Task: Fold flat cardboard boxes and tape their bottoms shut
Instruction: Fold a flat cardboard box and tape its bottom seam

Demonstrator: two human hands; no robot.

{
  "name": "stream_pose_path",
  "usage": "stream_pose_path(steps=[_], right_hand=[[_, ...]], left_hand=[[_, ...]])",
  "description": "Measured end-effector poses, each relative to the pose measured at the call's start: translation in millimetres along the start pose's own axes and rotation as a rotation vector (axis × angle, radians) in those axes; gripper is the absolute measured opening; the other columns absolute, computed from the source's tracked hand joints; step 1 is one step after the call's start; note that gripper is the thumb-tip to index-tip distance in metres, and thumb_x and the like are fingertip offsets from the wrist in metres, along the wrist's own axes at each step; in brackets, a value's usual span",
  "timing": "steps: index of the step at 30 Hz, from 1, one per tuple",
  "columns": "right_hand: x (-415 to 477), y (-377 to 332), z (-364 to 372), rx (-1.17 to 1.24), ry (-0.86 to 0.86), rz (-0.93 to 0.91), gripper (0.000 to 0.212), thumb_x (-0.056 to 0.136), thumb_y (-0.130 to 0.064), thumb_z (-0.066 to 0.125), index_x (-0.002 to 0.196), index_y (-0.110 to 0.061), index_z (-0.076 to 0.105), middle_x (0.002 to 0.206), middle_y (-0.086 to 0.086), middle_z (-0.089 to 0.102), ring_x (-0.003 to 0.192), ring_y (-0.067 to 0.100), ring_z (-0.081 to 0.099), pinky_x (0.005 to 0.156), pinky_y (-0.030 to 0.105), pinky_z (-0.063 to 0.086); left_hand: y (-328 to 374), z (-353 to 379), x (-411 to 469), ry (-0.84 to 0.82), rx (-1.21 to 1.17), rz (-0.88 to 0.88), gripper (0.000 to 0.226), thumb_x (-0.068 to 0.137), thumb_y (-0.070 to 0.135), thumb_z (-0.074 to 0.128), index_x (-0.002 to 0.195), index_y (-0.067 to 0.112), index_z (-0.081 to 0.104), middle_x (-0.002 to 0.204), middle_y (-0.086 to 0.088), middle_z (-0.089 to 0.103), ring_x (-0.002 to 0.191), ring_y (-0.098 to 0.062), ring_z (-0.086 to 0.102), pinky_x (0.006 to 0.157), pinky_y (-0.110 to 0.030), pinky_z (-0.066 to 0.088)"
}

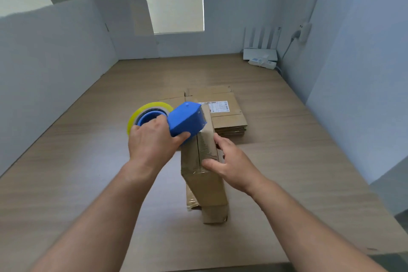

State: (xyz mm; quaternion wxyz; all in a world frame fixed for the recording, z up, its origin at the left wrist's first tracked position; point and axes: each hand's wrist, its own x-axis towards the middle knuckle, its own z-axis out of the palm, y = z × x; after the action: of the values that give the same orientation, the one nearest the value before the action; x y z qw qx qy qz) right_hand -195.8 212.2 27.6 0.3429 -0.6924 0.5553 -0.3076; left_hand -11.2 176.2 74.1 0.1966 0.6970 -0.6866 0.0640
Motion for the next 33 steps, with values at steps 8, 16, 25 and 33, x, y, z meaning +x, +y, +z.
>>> stream_pose_path(steps=[8, 16, 25, 33], right_hand=[[3.6, 7.1, -4.7, -0.037, -0.023, 0.031, 0.078, 0.085, -0.034, 0.067, 0.150, -0.021, 0.024, 0.147, -0.005, 0.036, 0.131, 0.011, 0.037, 0.109, 0.032, 0.034], [6.3, 6.3, -3.0, -0.016, -0.047, 0.038, 0.079, 0.085, -0.033, 0.068, 0.150, -0.019, 0.025, 0.146, -0.004, 0.036, 0.132, 0.011, 0.036, 0.108, 0.041, 0.038], [3.6, 12.9, -6.0, 0.033, -0.022, 0.057, 0.078, 0.084, -0.030, 0.070, 0.149, -0.021, 0.027, 0.145, -0.006, 0.037, 0.130, 0.009, 0.037, 0.107, 0.039, 0.040], [9.6, 19.3, 1.7, 0.410, -0.063, 0.104, 0.049, 0.096, -0.011, 0.050, 0.144, -0.013, 0.038, 0.141, -0.003, 0.043, 0.130, 0.011, 0.043, 0.108, 0.035, 0.040]], left_hand=[[-82.0, 56.5, -33.2, -0.364, 0.166, -0.372, 0.039, 0.085, 0.056, 0.057, 0.090, 0.018, 0.052, 0.077, -0.001, 0.056, 0.073, -0.023, 0.053, 0.068, -0.028, 0.035], [-110.9, 114.6, -66.3, -0.540, 0.167, -0.390, 0.044, 0.085, 0.060, 0.055, 0.097, 0.018, 0.048, 0.098, -0.004, 0.066, 0.085, -0.022, 0.059, 0.070, -0.029, 0.035], [-74.4, 91.9, -47.2, -0.454, -0.033, -0.425, 0.082, 0.082, 0.066, 0.053, 0.135, 0.006, 0.036, 0.129, -0.017, 0.054, 0.116, -0.033, 0.053, 0.087, -0.039, 0.046], [34.0, 42.9, -21.7, -0.610, -0.427, -0.146, 0.099, 0.073, 0.083, 0.042, 0.152, 0.034, 0.008, 0.159, -0.008, -0.001, 0.144, -0.027, 0.019, 0.112, -0.040, 0.026]])
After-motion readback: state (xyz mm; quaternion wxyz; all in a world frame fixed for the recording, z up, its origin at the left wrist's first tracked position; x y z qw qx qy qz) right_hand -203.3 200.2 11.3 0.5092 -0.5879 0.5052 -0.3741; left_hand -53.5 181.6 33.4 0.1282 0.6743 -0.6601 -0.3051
